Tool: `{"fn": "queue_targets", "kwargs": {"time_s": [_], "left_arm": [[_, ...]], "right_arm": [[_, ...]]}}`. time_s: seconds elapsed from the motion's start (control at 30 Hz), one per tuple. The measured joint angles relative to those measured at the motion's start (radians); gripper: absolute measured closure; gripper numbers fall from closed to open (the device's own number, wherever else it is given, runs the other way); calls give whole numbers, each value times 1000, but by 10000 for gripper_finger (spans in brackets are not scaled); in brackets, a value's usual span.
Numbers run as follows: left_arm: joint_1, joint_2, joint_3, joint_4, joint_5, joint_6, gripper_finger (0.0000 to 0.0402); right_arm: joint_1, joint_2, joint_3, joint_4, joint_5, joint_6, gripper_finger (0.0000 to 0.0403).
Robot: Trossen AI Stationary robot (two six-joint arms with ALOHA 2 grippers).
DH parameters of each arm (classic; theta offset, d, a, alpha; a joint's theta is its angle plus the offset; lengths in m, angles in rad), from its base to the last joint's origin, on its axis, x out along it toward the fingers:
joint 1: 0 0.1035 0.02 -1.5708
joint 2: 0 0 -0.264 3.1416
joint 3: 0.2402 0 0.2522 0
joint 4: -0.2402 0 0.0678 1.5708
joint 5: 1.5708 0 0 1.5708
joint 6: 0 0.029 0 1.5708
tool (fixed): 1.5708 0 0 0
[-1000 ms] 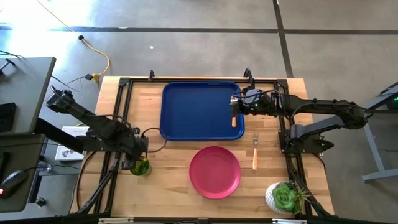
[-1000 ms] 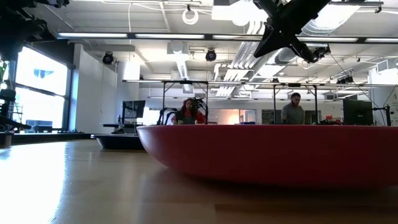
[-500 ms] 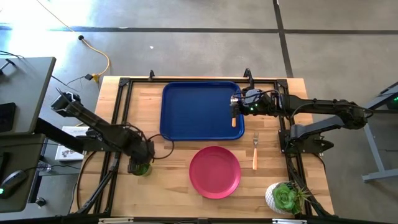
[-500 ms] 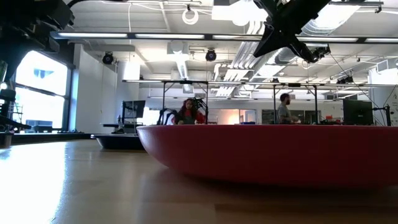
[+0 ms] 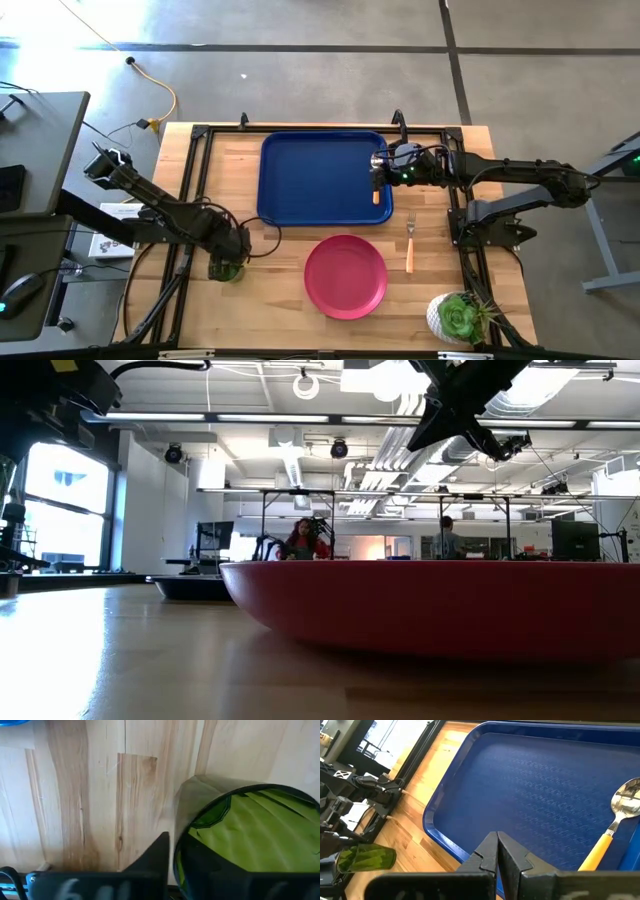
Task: Pick and place plate/cup/fork/spoon on tray
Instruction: Put the green glass on the blue serving tray
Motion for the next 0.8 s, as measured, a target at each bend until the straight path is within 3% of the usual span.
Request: {"fn": "queue_targets", "kwargs": {"time_s": [0.07, 0.43, 0.8], "left_arm": [[0, -1, 0, 5, 3, -17, 393], [3, -24, 0, 54, -15, -140, 396], [89, -82, 128, 59, -236, -268, 398]], "right_arm": [[0, 0, 0, 0, -1, 0, 403], [0, 0, 0, 35, -32, -37, 403], [0, 0, 0, 98, -76, -135, 403]]}}
